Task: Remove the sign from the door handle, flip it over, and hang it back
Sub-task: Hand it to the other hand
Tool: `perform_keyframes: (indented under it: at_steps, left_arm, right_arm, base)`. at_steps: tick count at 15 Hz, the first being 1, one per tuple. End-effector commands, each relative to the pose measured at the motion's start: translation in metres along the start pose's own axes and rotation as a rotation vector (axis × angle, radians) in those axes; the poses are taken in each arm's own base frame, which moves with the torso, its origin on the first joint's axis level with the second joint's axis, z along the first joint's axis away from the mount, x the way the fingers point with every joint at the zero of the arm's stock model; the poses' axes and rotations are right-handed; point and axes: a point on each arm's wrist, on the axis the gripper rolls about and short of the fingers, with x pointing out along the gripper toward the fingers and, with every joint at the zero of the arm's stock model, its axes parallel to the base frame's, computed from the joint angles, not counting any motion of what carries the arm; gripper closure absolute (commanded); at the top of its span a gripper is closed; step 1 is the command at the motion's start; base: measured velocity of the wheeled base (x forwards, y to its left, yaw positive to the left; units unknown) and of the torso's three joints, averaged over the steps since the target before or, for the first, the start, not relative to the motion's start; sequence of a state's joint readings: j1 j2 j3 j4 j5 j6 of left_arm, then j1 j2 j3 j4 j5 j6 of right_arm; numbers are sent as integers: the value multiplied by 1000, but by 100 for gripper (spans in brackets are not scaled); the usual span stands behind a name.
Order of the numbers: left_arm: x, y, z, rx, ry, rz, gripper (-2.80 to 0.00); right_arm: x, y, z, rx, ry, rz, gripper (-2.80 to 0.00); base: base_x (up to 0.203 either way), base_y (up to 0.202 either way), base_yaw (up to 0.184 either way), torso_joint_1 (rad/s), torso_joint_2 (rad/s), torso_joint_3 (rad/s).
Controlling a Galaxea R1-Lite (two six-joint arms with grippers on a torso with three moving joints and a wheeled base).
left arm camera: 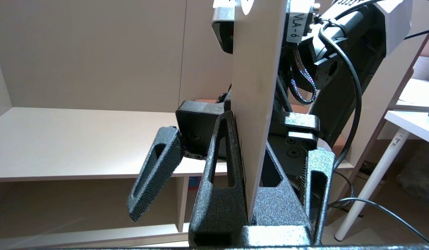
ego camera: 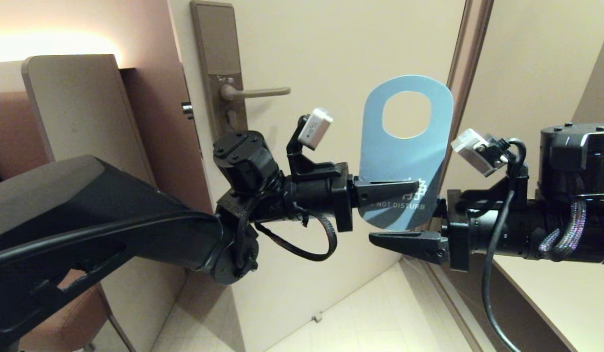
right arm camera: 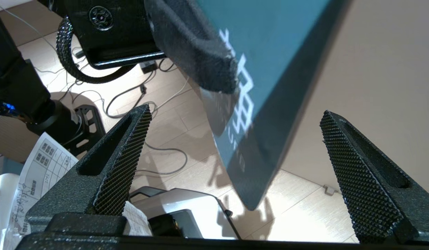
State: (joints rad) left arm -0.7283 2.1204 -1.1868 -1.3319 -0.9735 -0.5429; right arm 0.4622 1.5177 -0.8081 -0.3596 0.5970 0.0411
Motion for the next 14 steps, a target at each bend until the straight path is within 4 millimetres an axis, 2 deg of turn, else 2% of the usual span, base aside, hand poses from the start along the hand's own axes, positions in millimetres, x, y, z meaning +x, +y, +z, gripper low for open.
perform_keyframes:
  at_steps: [1,9,10,14]
  left_arm:
    - [0,0,-1,-1,1,-6,0]
    - [-1,0,-2,-4,5,-5,0]
    - [-1,0,-2,-3,4,-6,0]
    - [0,-1,-2,-3,4,-7,0]
  right_arm:
    - [0,-1,1,0,-3,0,-280]
    - [-1,-1,3,-5,-11,-2,-280]
    - [-2,-1,3,-7,-13,-3,0]
    - [-3,0,2,-6,-11,-4,0]
  base:
    - [0,0,0,0,0,0]
    - [0,0,0,0,0,0]
    - [0,0,0,0,0,0]
    - [0,0,0,0,0,0]
